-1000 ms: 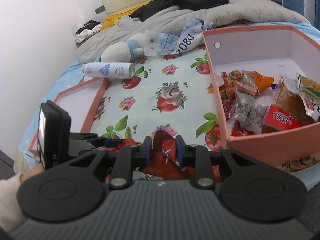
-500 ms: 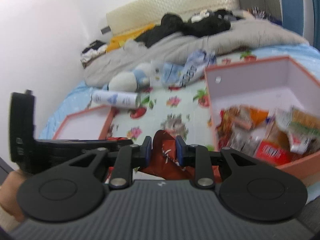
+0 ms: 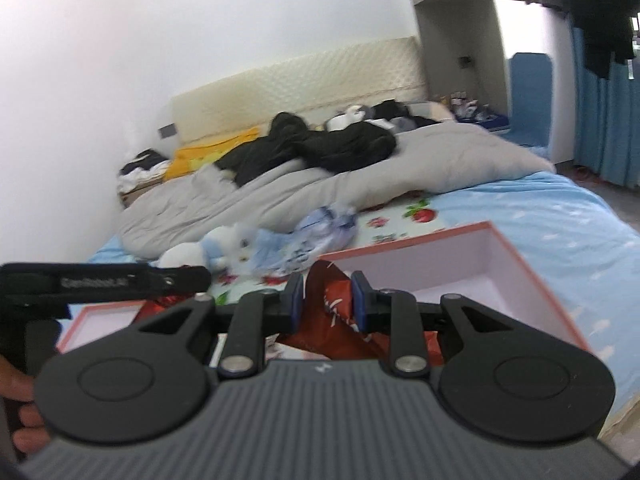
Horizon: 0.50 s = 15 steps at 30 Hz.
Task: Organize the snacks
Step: 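Carry both red packets over the box and open both grippers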
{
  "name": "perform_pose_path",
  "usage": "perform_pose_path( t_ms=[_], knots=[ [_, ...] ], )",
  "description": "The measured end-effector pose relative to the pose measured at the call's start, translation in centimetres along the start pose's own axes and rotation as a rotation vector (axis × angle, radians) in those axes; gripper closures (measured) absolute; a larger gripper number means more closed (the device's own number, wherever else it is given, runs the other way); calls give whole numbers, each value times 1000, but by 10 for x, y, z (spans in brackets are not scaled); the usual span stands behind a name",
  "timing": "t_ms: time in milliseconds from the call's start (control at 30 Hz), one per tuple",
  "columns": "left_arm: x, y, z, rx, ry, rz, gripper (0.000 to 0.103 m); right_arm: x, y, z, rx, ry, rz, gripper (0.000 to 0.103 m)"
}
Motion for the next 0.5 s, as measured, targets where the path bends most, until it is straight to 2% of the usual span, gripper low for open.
perform_pose_path(
  t_ms=[133,233,500],
  knots=[
    [-26,-43,0,68,-2,-23,43,-42,-20,-4,36,-46,-41,74],
    [-39,-78,-3,118,-17,-12,43,-68,-36,-11,72,-83,-56,74],
    [-64,-139,-9,198,-72,-2,43,-112,-70,-29,125,-128,-76,74]
  ],
)
Point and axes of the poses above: each gripper's, at about its wrist camera, not at the fingertips, and y roughly against the way its jaws point, x to its left, z to its top, the point moved 7 cm from there along -y, roughly the way its jaws point, and after that the axes turned 13 degrees about z, right-handed, at the moved point
